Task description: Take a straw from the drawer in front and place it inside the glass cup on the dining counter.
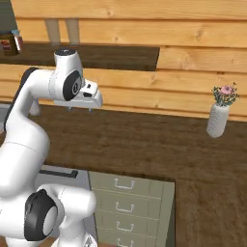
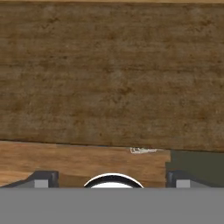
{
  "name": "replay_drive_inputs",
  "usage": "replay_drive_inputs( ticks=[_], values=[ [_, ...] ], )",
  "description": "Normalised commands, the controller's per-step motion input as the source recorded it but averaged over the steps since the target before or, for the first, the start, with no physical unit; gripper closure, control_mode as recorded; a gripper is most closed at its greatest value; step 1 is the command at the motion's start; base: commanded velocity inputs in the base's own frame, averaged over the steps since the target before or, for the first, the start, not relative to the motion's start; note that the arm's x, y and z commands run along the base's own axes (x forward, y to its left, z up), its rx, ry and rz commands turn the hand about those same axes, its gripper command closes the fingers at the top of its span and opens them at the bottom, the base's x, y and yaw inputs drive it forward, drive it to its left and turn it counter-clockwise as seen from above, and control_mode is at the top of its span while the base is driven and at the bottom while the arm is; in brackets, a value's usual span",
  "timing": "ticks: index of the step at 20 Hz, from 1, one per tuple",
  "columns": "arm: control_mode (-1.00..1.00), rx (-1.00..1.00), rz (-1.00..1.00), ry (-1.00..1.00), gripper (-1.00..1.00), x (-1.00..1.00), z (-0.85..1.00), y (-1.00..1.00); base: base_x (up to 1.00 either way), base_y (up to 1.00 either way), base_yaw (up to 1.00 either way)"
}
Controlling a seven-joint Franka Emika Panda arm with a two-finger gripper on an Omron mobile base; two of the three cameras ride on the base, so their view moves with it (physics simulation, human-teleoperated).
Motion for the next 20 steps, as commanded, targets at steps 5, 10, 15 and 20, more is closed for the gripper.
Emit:
replay_drive_inputs(
  ticks=[5,10,15,20],
  values=[
    [1.00,0.00,0.00,0.00,-1.00,0.00,0.00,0.00,-0.24,0.53,-0.37],
    [1.00,0.00,0.00,0.00,-1.00,0.00,0.00,0.00,0.00,0.48,-0.66],
    [1.00,0.00,0.00,0.00,-1.00,0.00,0.00,0.00,0.00,0.36,-0.72],
    [1.00,0.00,0.00,0.00,-1.00,0.00,0.00,0.00,-0.02,0.42,-0.69]
  ],
)
